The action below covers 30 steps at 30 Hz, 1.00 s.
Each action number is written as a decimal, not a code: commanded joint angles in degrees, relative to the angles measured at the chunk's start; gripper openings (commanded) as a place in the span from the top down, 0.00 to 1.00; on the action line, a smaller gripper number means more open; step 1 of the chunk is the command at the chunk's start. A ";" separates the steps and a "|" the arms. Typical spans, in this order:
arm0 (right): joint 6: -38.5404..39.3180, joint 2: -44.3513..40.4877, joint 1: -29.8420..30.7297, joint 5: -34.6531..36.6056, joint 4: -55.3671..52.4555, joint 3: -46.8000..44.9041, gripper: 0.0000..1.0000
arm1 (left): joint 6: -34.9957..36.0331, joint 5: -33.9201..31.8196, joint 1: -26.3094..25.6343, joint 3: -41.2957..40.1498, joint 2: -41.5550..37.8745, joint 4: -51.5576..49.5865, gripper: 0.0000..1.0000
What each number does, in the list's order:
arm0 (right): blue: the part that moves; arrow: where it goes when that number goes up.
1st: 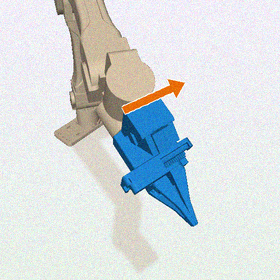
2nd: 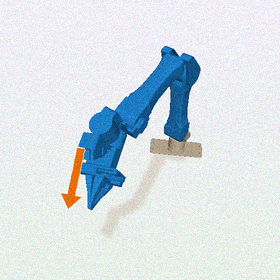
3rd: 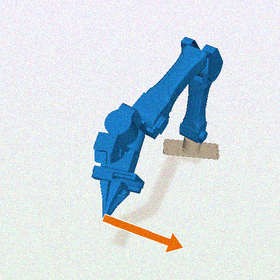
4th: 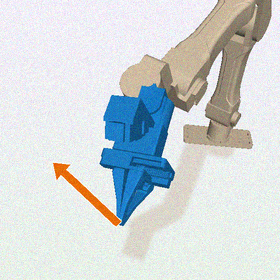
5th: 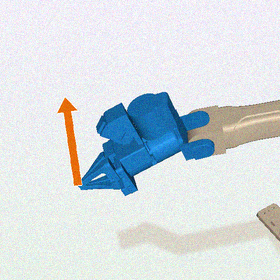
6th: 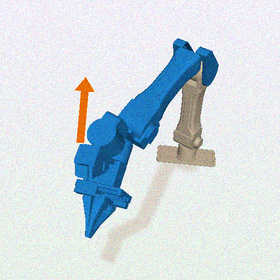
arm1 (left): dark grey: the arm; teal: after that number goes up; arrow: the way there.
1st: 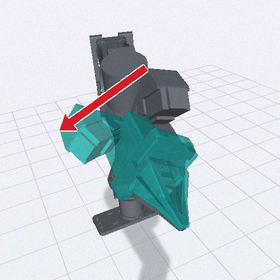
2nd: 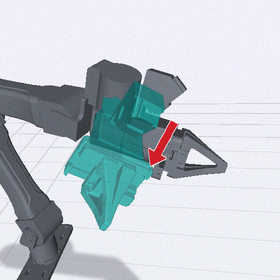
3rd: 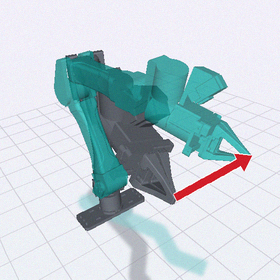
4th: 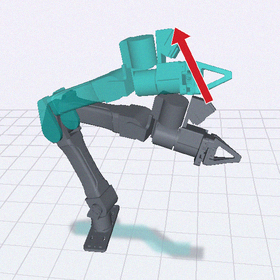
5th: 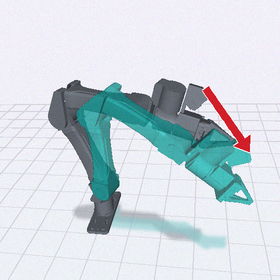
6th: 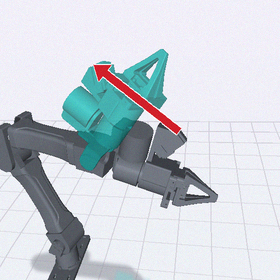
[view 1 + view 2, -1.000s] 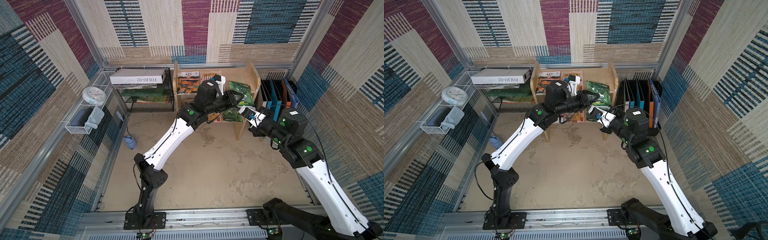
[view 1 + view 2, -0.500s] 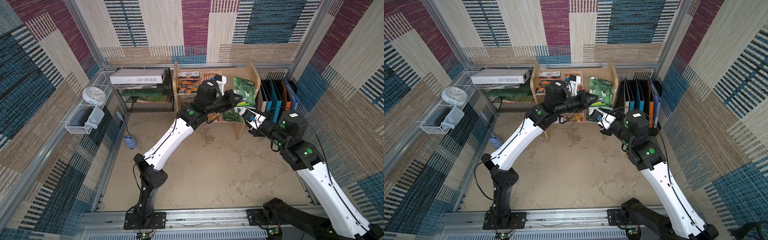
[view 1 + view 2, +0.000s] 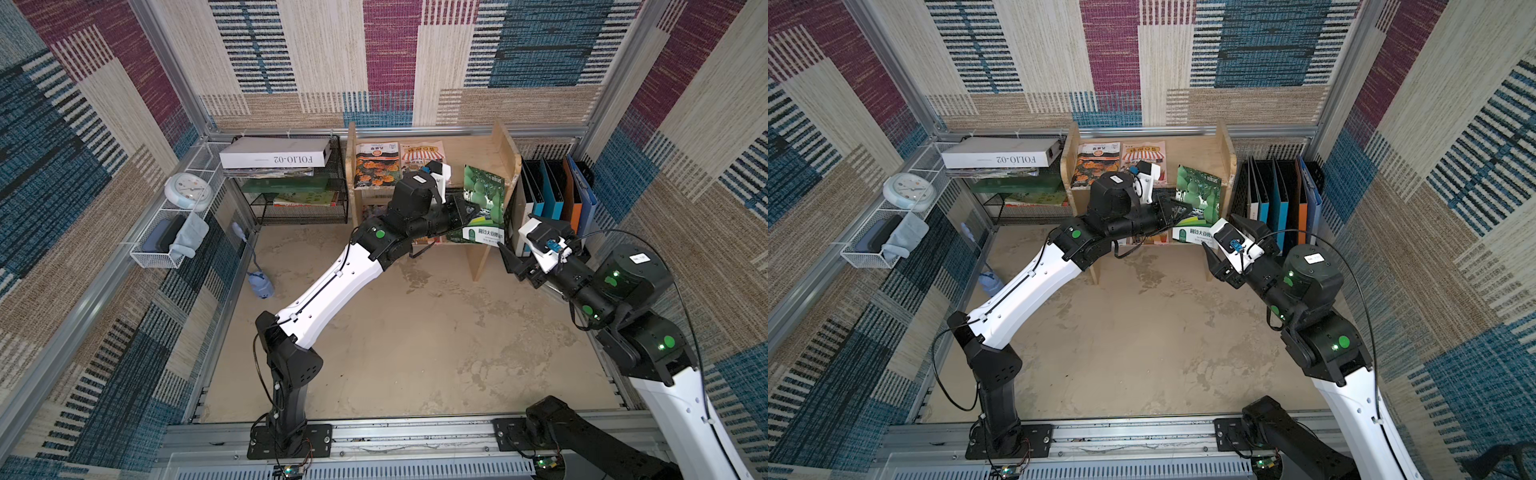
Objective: Take the seed bag off the shelf
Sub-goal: Pick up the seed packet from the shelf, then place the seed packet at the center of the board.
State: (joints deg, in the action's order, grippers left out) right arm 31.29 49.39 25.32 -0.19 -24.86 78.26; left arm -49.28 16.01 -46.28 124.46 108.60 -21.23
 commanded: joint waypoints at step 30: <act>-17.84 0.07 0.41 21.11 -2.54 -6.81 0.19 | -14.29 -21.15 -24.82 -44.06 14.61 62.32 1.00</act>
State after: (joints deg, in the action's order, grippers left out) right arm 14.26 49.78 25.71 20.25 -28.77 72.20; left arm -62.57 -4.32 -70.83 78.54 121.71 36.62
